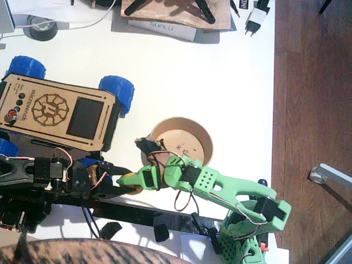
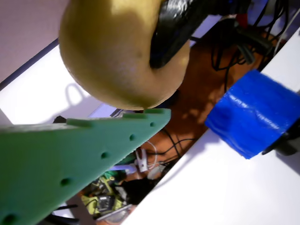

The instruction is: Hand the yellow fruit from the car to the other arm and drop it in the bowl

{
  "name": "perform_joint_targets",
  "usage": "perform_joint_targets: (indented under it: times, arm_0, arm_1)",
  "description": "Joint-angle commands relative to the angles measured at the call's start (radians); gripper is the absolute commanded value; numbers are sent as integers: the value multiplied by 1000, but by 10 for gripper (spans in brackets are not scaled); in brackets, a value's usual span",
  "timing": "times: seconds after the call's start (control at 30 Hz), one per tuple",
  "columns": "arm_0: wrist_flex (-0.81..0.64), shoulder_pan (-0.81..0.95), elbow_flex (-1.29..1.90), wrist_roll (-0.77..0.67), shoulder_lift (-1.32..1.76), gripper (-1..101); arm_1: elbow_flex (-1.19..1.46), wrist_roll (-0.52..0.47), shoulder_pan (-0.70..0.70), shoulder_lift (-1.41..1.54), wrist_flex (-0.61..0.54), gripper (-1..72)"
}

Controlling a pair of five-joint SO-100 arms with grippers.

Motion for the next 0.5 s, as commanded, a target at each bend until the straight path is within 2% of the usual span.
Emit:
perform_joint_targets:
  times: [0.0,0.37,0.4,0.47]
  arm_0:
    - [-5,9,-17,-11,9,-1]
    - [-14,9,-17,-11,6,-1]
    - [-14,9,-17,-11,6,-1]
    - [-14,9,-17,-11,3,-1]
  arm_1:
    - [-49,21,-11,-11,-23,315]
    - [-58,66,-25,-52,-29,310]
    - [-58,61,-25,-55,-28,297]
    - [-61,17,-31,-69,-17,225]
